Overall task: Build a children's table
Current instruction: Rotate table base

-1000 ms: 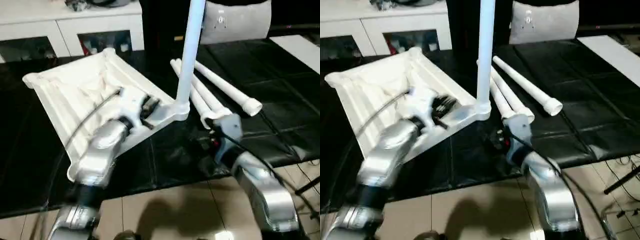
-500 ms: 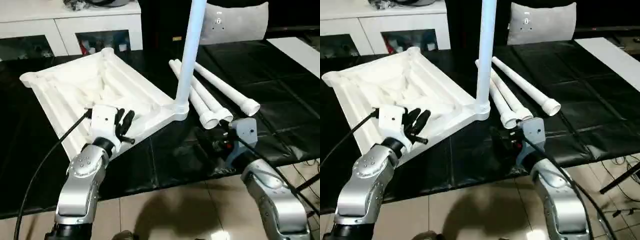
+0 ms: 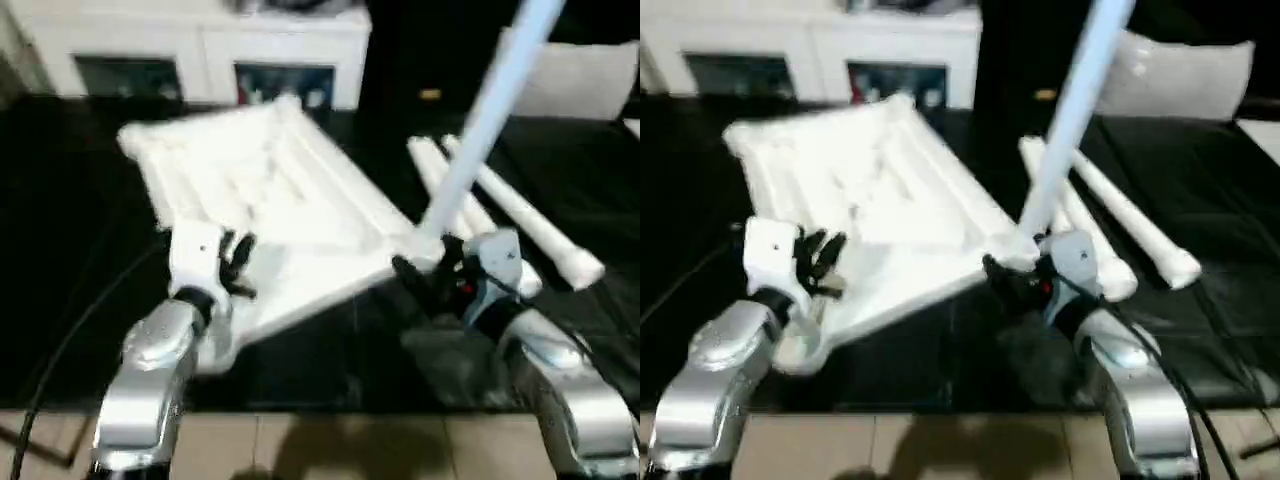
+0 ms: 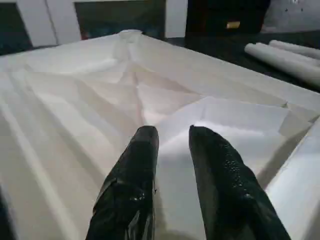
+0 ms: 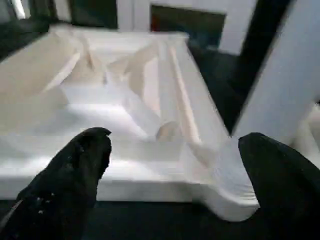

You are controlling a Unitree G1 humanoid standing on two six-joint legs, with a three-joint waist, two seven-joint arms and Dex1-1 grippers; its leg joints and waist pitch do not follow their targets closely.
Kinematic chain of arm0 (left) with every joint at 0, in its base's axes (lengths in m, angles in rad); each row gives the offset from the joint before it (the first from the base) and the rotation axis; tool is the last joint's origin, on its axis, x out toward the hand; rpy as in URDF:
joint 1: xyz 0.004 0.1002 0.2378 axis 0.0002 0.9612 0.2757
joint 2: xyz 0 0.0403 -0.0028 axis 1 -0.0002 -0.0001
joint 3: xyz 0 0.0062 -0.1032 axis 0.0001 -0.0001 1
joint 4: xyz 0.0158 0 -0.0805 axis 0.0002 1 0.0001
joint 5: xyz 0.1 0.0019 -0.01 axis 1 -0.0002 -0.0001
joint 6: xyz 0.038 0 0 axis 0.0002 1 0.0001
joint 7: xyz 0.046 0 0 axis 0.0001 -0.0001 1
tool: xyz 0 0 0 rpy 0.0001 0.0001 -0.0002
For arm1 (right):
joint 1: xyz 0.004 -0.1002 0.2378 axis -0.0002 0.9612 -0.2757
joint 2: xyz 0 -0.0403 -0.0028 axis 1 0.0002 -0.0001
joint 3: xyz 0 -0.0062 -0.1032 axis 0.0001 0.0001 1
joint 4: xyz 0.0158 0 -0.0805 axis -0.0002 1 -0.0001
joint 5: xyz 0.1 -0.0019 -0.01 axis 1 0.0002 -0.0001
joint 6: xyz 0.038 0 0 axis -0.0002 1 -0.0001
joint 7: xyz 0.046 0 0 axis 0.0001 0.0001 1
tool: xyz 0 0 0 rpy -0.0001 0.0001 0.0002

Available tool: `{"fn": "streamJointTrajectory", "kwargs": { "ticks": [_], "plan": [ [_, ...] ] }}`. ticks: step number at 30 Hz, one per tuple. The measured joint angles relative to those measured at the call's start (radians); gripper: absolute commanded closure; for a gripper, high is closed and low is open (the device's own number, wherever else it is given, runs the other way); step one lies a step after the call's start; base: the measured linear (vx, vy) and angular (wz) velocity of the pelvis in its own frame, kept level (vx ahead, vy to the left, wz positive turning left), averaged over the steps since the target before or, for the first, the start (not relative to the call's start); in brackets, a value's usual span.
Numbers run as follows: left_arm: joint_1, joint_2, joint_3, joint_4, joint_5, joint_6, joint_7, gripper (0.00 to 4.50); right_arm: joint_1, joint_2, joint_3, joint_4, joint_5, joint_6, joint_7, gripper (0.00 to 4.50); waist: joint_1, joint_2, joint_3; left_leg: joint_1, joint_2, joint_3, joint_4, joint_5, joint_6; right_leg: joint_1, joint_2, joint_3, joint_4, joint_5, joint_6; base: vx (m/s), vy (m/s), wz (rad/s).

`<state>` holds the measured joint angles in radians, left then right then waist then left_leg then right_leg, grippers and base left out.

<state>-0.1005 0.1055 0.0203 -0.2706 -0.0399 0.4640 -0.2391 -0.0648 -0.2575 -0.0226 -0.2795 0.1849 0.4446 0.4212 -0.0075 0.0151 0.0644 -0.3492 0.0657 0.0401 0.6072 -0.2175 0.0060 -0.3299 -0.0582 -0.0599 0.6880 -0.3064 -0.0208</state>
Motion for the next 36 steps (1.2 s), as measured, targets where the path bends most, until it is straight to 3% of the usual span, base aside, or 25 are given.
{"fn": "streamJointTrajectory", "kwargs": {
  "ticks": [1,2,3,4,5,6,7,8,9,10,13,15,18,20,28,32,36],
  "plan": [
    [-0.002,-0.002,-0.009,-0.006,0.0,0.0,-0.001,3.24,0.003,0.003,-0.012,0.0,0.003,-0.001,-0.003,0.0,-0.005,-0.02,-0.005,0.003,-0.019,0.01,0.003,-0.006,-0.005,-0.014,-0.008,0.036,-0.027,0.03,0.037,0.094,-0.092,0.09],
    [0.0,-0.008,-0.019,-0.006,0.001,0.003,-0.003,3.24,0.014,0.005,-0.027,0.0,0.012,0.003,-0.004,0.0,0.001,-0.022,-0.007,-0.002,-0.016,0.019,0.013,-0.019,0.022,-0.007,-0.003,0.042,-0.023,0.027,0.039,0.094,-0.092,0.09],
    [0.003,-0.013,-0.038,-0.007,0.001,0.006,-0.009,3.24,0.023,0.008,-0.042,0.001,0.018,0.011,-0.005,0.0,0.012,-0.019,-0.007,-0.004,-0.005,0.024,0.041,-0.037,0.072,0.002,0.003,0.043,-0.035,0.024,0.028,0.099,-0.104,-0.06],
    [0.002,-0.014,-0.062,-0.009,0.0,0.009,-0.015,3.24,0.029,0.007,-0.048,0.0,0.019,0.015,-0.004,0.0,0.018,-0.014,-0.009,-0.02,0.004,0.027,0.084,-0.04,0.076,0.012,0.007,0.043,-0.044,0.024,0.027,0.078,-0.076,-0.21],
    [0.001,-0.014,-0.07,-0.011,0.0,0.009,-0.018,3.24,0.029,0.006,-0.049,-0.003,0.02,0.015,-0.004,0.0,0.018,-0.014,-0.01,-0.023,0.01,0.027,0.078,-0.031,0.061,0.016,0.007,0.044,-0.044,0.023,0.021,0.078,-0.076,-0.21],
    [0.0,-0.013,-0.072,-0.015,0.0,0.009,-0.019,3.24,0.029,0.006,-0.047,-0.009,0.023,0.015,-0.004,0.0,0.019,-0.004,-0.014,-0.024,0.027,0.028,0.036,-0.019,0.043,0.017,0.017,0.041,-0.042,0.02,0.019,0.056,-0.053,-0.11],
    [-0.001,-0.003,-0.073,-0.019,-0.001,0.01,-0.021,3.24,0.031,-0.003,-0.04,-0.018,0.022,0.013,-0.001,0.0,0.023,0.016,-0.02,-0.027,0.061,0.029,0.013,0.013,-0.023,0.018,0.034,0.03,-0.04,0.016,0.017,0.072,0.019,-0.03],
    [-0.001,0.008,-0.073,-0.019,-0.001,0.011,-0.022,3.24,0.034,-0.004,-0.027,-0.018,0.018,0.011,-0.001,0.0,0.024,0.019,-0.024,-0.028,0.064,0.03,0.014,0.015,-0.041,0.018,0.035,0.029,-0.041,0.016,0.018,0.072,0.019,-0.03],
    [0.0,0.018,-0.071,-0.019,-0.001,0.011,-0.025,3.24,0.036,-0.01,-0.01,-0.021,0.013,0.008,-0.001,0.0,0.027,0.015,-0.025,-0.032,0.064,0.03,0.015,0.015,-0.042,0.011,0.034,0.028,-0.044,0.019,0.02,0.088,0.055,0.0],
    [0.004,0.029,-0.072,-0.019,0.0,0.013,-0.033,3.24,0.037,-0.013,0.002,-0.022,0.011,0.001,0.001,0.0,0.031,0.013,-0.025,-0.044,0.064,0.03,0.022,0.017,-0.044,0.001,0.034,0.029,-0.042,0.026,0.028,0.0,0.0,0.0],
    [0.013,0.043,-0.073,-0.019,0.004,0.021,-0.041,3.24,0.047,-0.011,0.015,-0.022,0.004,-0.021,0.003,0.0,0.046,0.013,-0.025,-0.053,0.063,0.032,0.03,0.015,-0.041,-0.003,0.03,0.028,-0.043,0.026,0.027,0.0,0.0,0.0],
    [0.013,0.054,-0.076,-0.02,0.003,0.027,-0.049,3.24,0.051,-0.011,0.012,-0.022,-0.002,-0.026,0.001,0.0,0.046,0.013,-0.025,-0.051,0.066,0.043,0.028,0.014,-0.034,-0.002,0.026,0.027,-0.043,0.027,0.024,0.0,0.0,0.0],
    [0.013,0.083,-0.077,-0.021,-0.002,0.052,-0.076,3.24,0.052,-0.015,0.01,-0.022,-0.006,-0.039,0.0,0.0,0.041,0.008,-0.02,-0.037,0.073,0.074,0.015,0.017,-0.038,0.003,0.014,0.027,-0.041,0.029,0.021,-0.063,0.013,0.07],
    [0.011,0.114,-0.077,-0.021,-0.005,0.065,-0.093,3.24,0.052,-0.036,0.013,-0.021,-0.009,-0.043,0.007,0.0,0.042,0.008,-0.018,-0.032,0.074,0.084,0.012,0.017,-0.038,0.001,0.008,0.027,-0.042,0.031,0.022,-0.073,0.01,0.05],
    [-0.082,0.3,-0.063,0.032,0.027,0.117,-0.181,2.51,0.016,-0.071,0.048,0.021,-0.032,-0.052,0.044,0.0,0.042,0.009,-0.017,-0.036,0.074,0.091,0.012,0.021,-0.035,-0.002,-0.001,0.023,-0.043,0.042,0.024,-0.009,0.002,0.01],
    [-0.093,0.333,-0.032,0.054,0.044,0.18,-0.163,2.51,-0.002,-0.08,0.08,0.067,-0.043,-0.052,0.056,0.0,0.042,0.01,-0.017,-0.038,0.075,0.092,0.012,0.022,-0.034,-0.004,-0.001,0.023,-0.043,0.04,0.027,0.0,0.0,0.0],
    [-0.094,0.358,-0.027,0.054,0.055,0.226,-0.151,2.86,-0.013,-0.104,0.117,0.067,-0.041,-0.003,0.095,0.0,0.045,0.01,-0.017,-0.041,0.076,0.093,0.012,0.023,-0.031,-0.005,0.0,0.022,-0.045,0.037,0.026,0.0,0.0,0.0]
  ]
}}
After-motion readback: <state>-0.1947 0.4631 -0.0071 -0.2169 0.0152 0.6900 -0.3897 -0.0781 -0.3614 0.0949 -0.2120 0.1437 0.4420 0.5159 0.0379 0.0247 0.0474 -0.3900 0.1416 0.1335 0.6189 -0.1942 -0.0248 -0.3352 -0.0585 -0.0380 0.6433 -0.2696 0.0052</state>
